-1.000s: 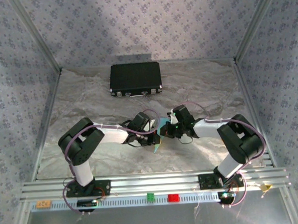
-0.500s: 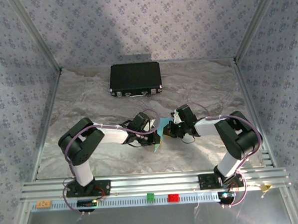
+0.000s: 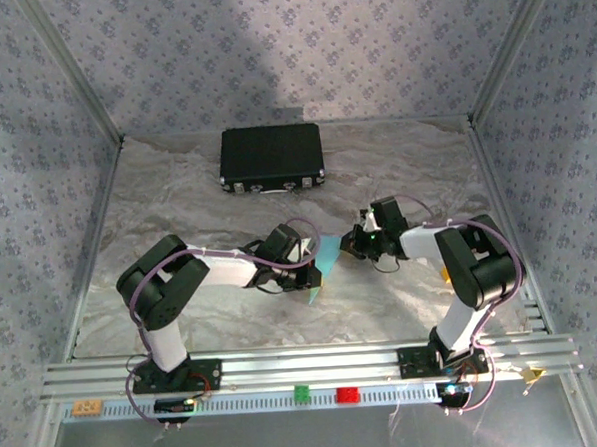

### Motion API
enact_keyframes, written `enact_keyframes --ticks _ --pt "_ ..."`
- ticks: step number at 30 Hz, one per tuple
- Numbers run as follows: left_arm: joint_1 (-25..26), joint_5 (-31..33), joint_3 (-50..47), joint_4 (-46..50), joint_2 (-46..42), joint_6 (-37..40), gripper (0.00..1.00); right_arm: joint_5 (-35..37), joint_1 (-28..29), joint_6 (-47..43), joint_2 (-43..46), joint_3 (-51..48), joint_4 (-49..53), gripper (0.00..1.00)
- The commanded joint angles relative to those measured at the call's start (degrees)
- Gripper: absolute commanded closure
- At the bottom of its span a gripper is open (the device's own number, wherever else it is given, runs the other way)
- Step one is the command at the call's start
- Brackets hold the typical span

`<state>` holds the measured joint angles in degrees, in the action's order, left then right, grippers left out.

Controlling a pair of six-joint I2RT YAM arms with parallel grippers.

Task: Fold a paper plane with a square sheet of paper (pick it up from the middle)
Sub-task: Fold the wing for the fifth time at the center of the table.

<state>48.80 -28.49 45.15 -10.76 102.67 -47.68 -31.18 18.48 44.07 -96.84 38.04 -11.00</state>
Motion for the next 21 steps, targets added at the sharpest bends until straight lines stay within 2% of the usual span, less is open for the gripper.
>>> enact_keyframes --ticks 1,7,12,21 --pt "-0.1 0.47 -1.62 3.48 1.39 -0.05 1.0 1.95 -2.4 -1.04 -1.41 2.17 1.85 0.93" --pt "-0.04 0.15 -1.94 2.92 1.48 -0.15 1.0 -0.05 -5.95 -1.57 -2.33 2.92 1.67 0.92" --pt "-0.1 0.1 -1.97 2.55 1.39 -0.23 1.0 -0.6 -7.63 -2.75 2.75 2.7 3.91 0.91" --pt "0.49 0.84 -0.98 1.52 -0.14 -2.14 1.0 0.84 -4.71 -1.65 11.33 -2.8 4.94 0.86"
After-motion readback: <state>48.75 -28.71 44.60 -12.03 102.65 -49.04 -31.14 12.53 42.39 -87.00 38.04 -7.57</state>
